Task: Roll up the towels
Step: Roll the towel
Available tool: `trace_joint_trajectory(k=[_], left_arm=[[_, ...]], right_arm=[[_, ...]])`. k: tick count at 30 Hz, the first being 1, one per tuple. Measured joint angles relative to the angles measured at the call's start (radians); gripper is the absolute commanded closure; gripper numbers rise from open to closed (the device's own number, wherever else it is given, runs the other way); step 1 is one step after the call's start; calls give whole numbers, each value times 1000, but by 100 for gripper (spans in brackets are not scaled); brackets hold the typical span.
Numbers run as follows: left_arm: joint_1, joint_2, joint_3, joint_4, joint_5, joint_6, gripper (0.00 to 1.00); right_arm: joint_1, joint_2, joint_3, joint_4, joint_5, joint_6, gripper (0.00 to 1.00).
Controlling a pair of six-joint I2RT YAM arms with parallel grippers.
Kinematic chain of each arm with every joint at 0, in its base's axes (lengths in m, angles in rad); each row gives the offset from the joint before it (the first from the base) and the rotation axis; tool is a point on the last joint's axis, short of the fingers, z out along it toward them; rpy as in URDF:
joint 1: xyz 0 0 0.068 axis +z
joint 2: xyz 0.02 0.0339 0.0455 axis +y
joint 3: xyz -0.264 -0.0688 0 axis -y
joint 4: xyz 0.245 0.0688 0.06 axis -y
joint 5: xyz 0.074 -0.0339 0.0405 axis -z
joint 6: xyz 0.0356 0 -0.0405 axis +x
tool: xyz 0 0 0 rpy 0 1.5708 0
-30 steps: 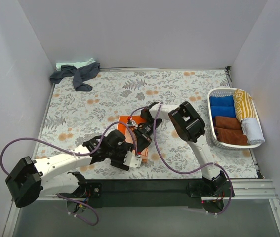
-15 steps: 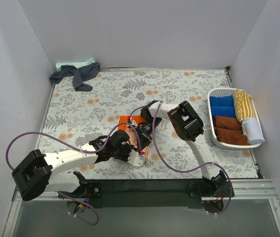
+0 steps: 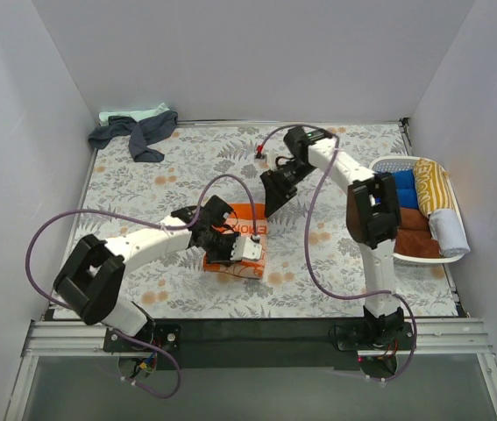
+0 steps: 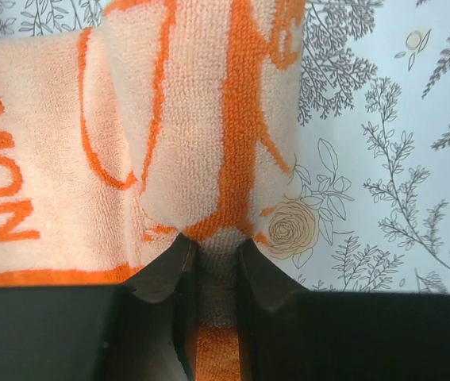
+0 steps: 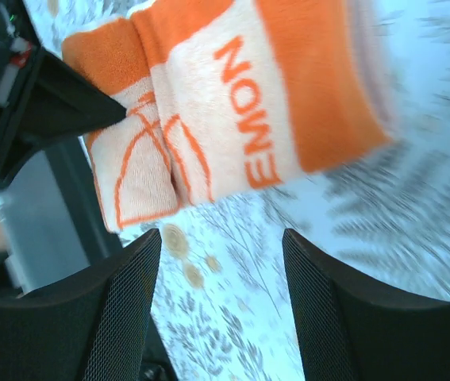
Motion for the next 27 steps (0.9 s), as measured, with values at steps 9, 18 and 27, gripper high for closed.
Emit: trace_joint_trajectory(k=[9,18,27], left_arm=[[217,343,323,-330,341,23,100],[325,645,592,-625,531,38,100],[350,786,726,-792,585,79,98]], right_arm=[[-91,-377,-216,149,103,2,44],[77,-564,-501,309,256,-48,45],[398,-613,-671,592,502,-158,38]])
